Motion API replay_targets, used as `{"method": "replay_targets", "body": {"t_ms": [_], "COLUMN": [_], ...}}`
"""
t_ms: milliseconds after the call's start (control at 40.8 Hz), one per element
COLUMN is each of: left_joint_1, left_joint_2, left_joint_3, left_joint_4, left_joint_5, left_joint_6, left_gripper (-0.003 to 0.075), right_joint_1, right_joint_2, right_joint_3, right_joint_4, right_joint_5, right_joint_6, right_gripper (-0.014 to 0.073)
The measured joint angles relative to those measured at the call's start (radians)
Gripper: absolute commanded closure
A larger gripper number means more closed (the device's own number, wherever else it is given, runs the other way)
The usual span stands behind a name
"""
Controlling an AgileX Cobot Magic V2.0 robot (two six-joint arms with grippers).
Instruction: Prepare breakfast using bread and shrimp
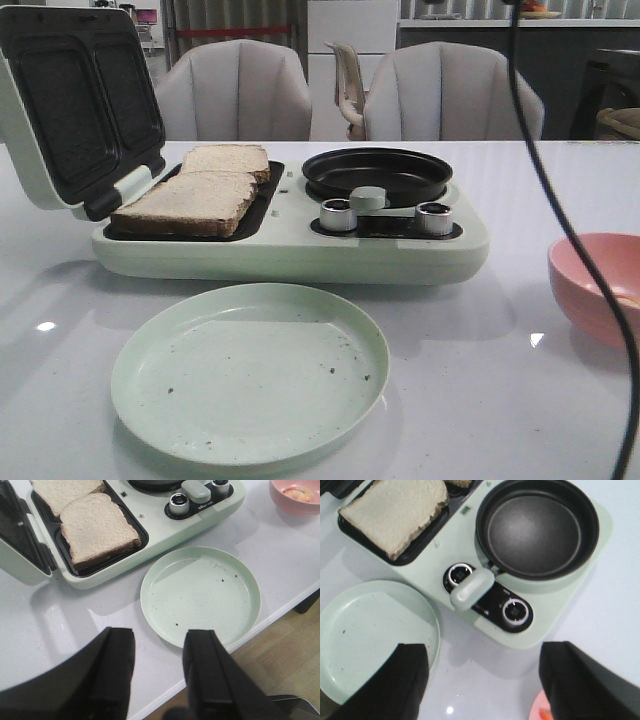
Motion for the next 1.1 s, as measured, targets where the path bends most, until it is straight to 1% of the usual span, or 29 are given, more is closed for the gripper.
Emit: {"method": "replay_targets", "body": {"t_ms": [343,539,662,711,784,858,907,956,1103], "left_joint_1": [0.0,0.0,0.0,0.0,0.0,0.0,0.0,0.0,0.0], "left_joint_2": [0.0,0.0,0.0,0.0,0.004,0.029,0.062,0.096,0.21], "left_joint_3": [0.0,0.0,0.0,0.0,0.0,-0.017,-0.037,-0.059,-0.128], "left_joint_4": [0.0,0.0,0.0,0.005,0.02,0.038,0.048,0.061,0.136], "left_joint_5": [0.0,0.0,0.0,0.0,0.012,0.069,0.118,0.163,0.267], "left_joint_6": [0.0,0.0,0.0,0.0,0.0,0.0,0.0,0.0,0.0], "left_gripper": [0.0409,0.0409,0.0415,0.0439,0.0501,0.0591,0.0627,0.0614,0.0612], "right_joint_1": [0.0,0.0,0.0,0.0,0.0,0.0,0.0,0.0,0.0], "right_joint_2": [-0.446,-0.624,-0.686,-0.696,-0.699,-0.699,-0.699,-0.699,-0.699], "right_joint_3": [0.427,0.601,0.648,0.656,0.657,0.657,0.657,0.657,0.657], "right_joint_4": [-0.024,-0.056,-0.06,-0.06,-0.06,-0.06,-0.06,-0.06,-0.06], "right_joint_5": [-0.018,-0.041,-0.041,-0.041,-0.041,-0.041,-0.041,-0.041,-0.041], "right_joint_6": [0.06,0.074,0.076,0.076,0.076,0.076,0.076,0.076,0.077], "right_gripper": [0.0024,0.0024,0.0024,0.0024,0.0024,0.0024,0.0024,0.0024,0.0024]}}
